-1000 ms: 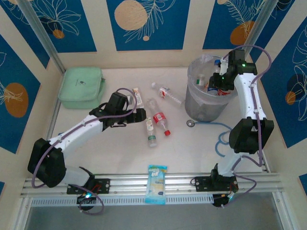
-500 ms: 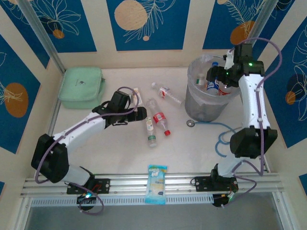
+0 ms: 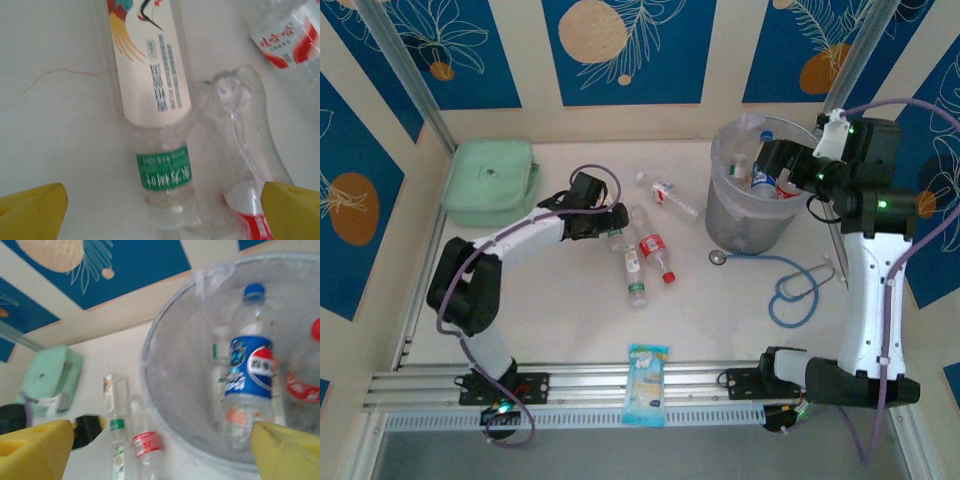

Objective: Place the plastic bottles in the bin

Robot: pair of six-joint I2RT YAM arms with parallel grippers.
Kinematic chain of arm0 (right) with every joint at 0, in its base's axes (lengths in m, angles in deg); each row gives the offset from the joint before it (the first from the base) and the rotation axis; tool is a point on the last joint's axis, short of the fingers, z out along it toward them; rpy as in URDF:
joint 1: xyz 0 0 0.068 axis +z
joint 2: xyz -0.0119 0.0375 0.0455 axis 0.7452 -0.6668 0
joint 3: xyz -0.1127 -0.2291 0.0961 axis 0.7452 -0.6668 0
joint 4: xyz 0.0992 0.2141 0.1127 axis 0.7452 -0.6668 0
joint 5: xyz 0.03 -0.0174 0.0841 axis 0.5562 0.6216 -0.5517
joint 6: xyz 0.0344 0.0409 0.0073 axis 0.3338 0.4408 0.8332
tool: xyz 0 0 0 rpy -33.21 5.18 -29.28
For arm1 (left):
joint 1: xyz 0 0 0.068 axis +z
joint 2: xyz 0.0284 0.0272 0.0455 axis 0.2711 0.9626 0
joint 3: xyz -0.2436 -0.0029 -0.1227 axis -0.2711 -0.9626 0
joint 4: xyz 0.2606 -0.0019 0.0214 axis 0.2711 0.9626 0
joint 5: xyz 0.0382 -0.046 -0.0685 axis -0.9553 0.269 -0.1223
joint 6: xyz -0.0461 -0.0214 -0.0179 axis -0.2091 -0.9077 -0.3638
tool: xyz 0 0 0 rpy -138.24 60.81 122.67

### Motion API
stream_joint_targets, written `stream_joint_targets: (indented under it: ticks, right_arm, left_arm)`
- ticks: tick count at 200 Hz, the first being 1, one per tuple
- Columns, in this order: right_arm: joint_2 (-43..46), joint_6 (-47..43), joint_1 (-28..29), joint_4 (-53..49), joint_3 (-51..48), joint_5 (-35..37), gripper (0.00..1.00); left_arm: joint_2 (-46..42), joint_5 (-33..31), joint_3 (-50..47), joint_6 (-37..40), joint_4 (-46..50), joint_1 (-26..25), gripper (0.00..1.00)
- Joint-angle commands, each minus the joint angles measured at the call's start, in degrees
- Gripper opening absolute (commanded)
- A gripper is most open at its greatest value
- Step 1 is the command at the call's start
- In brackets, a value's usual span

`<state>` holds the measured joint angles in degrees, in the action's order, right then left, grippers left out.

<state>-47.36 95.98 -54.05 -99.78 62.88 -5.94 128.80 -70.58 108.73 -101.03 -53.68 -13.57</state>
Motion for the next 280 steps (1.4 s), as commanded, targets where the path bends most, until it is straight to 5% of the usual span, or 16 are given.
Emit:
stream_joint_targets:
  ticks: [1, 71, 127, 161, 175, 216, 238, 262, 280]
  right_arm:
    - [2.3, 4.4, 0.7, 1.5, -3.7, -6.3, 0.90]
    - [6.6, 6.0, 1.6, 0.1, -11.2, -9.1, 0.89]
    - [8.0, 7.5, 3.8, 1.9, -13.9, -10.1, 0.88]
    - [8.7, 8.8, 5.9, 2.2, -12.6, -12.9, 0.84]
    - [8.7, 10.5, 8.6, 4.0, -13.1, -15.1, 0.81]
    - [2.6, 12.1, 21.8, 7.9, -11.8, -13.0, 0.71]
    - [-2.0, 14.6, 26.5, 13.1, -11.4, -12.7, 0.53]
    - [-7.1, 16.9, 29.9, 18.2, -11.0, -12.5, 0.55]
    - [-10.7, 17.5, 30.9, 20.3, -10.5, -12.7, 0.69]
  left_arm:
    - [3.7, -2.0, 3.4, -0.8, -0.5, 0.9, 0.97]
    - [11.2, 2.0, 6.7, -0.8, -2.1, 2.8, 0.73]
    - [6.3, 0.5, 3.9, 0.9, -1.2, 4.1, 0.47]
    - [-0.8, 1.6, 2.7, 5.4, 1.8, 5.0, 0.43]
    - [-5.0, 5.7, 0.9, 7.5, 1.0, 5.0, 0.43]
    - [-17.5, 31.6, -9.2, 4.7, -12.8, 5.0, 0.44]
    - [-23.2, 37.8, -14.2, 0.8, -19.4, 4.5, 0.44]
    - [-28.1, 39.7, -17.7, -0.4, -23.1, 3.1, 0.44]
    - [-30.1, 40.2, -18.5, 0.0, -23.2, 2.0, 0.43]
